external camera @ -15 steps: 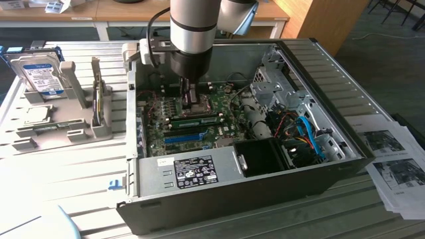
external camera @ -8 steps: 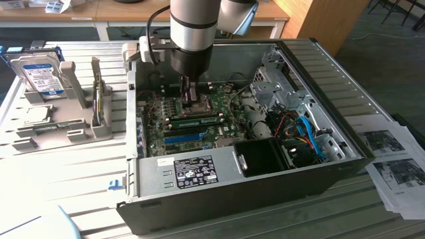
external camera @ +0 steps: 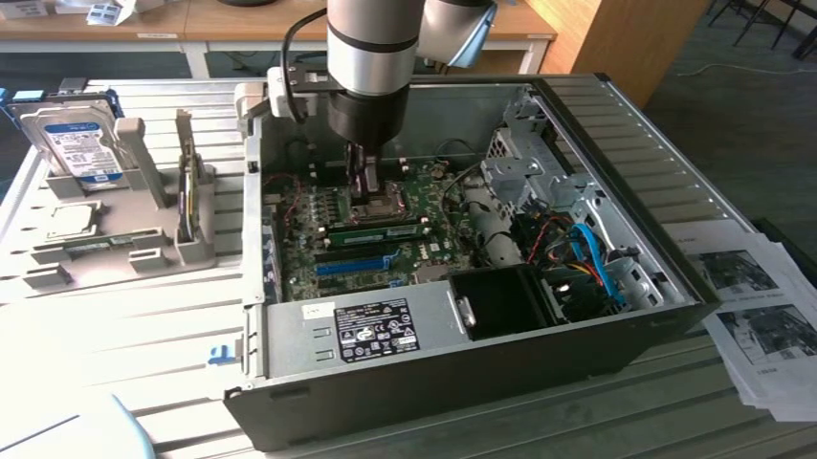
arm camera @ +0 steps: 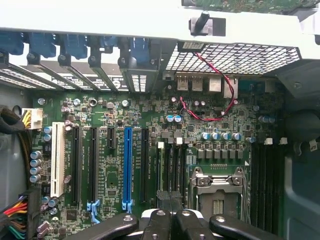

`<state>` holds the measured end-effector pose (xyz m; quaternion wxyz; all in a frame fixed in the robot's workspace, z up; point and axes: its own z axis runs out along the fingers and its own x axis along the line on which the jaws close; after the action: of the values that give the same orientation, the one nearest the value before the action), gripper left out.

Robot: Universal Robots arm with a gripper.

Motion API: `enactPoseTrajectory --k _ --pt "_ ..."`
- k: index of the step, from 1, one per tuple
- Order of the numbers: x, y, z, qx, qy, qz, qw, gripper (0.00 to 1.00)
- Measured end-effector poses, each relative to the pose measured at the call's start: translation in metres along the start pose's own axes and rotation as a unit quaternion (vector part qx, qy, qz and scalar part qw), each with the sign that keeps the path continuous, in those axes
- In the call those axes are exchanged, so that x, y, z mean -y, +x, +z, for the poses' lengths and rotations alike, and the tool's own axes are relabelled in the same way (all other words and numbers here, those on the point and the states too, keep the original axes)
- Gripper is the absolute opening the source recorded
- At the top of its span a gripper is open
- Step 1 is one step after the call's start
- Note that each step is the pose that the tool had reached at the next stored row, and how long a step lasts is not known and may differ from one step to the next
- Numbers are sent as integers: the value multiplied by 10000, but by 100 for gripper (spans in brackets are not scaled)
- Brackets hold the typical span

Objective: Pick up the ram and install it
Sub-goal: 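Press down the ram until it locks into place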

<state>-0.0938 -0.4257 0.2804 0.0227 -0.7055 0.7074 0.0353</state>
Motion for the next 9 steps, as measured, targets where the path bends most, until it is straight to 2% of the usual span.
enactPoseTrajectory --k 4,9 --pt "22 0 -1 -1 0 0 10000 9" --pt "90 0 -1 0 0 0 10000 9"
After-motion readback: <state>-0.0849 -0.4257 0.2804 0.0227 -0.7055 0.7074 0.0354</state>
